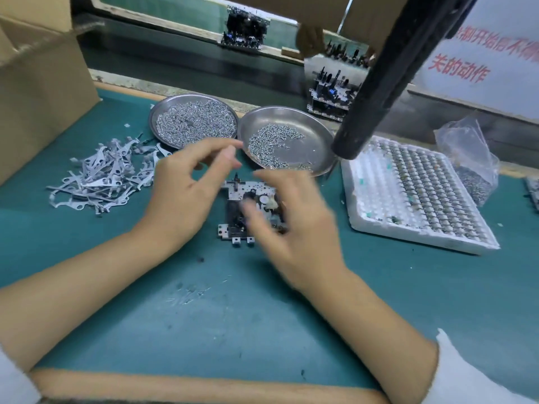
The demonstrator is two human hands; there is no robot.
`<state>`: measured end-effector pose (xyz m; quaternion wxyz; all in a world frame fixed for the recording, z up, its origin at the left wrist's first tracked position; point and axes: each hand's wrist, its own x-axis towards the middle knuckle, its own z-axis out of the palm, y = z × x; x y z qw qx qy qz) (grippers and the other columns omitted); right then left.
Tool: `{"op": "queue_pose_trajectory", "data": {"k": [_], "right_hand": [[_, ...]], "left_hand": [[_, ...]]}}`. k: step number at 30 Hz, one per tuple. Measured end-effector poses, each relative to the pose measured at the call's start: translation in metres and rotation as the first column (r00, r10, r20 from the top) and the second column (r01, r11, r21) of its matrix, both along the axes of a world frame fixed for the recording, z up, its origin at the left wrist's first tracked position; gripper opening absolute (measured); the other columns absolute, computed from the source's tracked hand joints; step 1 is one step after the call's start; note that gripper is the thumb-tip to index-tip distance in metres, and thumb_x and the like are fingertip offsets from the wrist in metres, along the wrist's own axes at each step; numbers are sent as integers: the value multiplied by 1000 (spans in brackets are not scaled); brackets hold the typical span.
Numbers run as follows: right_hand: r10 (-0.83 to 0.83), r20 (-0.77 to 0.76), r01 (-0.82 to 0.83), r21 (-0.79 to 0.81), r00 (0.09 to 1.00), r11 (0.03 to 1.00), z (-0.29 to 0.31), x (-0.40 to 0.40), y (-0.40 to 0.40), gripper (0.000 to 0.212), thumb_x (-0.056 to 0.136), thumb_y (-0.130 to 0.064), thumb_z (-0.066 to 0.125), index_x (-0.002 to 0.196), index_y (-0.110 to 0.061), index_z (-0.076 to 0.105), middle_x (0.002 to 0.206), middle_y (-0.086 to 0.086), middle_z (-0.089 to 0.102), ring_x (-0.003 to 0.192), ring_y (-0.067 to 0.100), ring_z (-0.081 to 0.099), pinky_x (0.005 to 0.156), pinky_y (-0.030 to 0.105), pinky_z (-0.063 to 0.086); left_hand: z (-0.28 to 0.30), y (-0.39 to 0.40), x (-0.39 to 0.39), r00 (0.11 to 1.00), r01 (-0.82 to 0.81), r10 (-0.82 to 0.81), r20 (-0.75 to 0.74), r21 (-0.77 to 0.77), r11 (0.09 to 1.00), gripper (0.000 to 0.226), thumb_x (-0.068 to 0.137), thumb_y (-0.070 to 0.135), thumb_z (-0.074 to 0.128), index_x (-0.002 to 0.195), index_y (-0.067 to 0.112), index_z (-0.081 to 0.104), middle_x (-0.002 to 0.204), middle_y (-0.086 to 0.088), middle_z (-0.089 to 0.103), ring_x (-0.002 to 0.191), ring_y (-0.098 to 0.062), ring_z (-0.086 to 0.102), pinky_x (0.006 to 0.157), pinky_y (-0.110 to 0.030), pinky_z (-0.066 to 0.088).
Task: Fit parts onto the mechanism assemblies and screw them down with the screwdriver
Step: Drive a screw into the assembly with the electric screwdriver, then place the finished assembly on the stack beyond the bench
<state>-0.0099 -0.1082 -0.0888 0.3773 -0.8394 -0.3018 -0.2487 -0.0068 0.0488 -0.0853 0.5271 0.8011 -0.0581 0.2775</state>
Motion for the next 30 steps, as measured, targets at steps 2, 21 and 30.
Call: {"op": "queue_pose_trajectory", "data": {"k": [2, 21, 30], "right_hand": [[16, -16, -21, -426, 1000, 905, -9, -6, 10, 43, 89, -42, 58, 121, -14, 63, 114, 14, 61, 100, 32, 57, 83, 41, 47], [-186, 122, 220, -638, 975, 738, 4, -100, -144, 35, 91, -41, 47, 87, -19, 74, 108, 5, 68, 97, 27, 66, 79, 34, 55], [-628, 158, 597, -547, 762, 587, 13, -67, -208, 33, 59, 8, 82, 90, 0, 73, 108, 28, 64, 95, 49, 62, 77, 58, 50]], "left_hand": [[-1, 4, 4, 998, -56, 57, 10, -31, 998, 19, 98, 19, 48, 108, 22, 63, 85, 13, 65, 82, 10, 56, 85, -18, 45], [-16, 12, 8, 997, -57, 56, 44, 19, 998, 19, 91, 48, 43, 97, 51, 61, 82, 27, 65, 80, -9, 57, 82, -34, 48], [-15, 5, 5, 999, -34, 28, 47, 144, 989, 18, 91, 51, 42, 97, 58, 57, 87, 30, 64, 82, 9, 54, 81, -8, 38]]}}
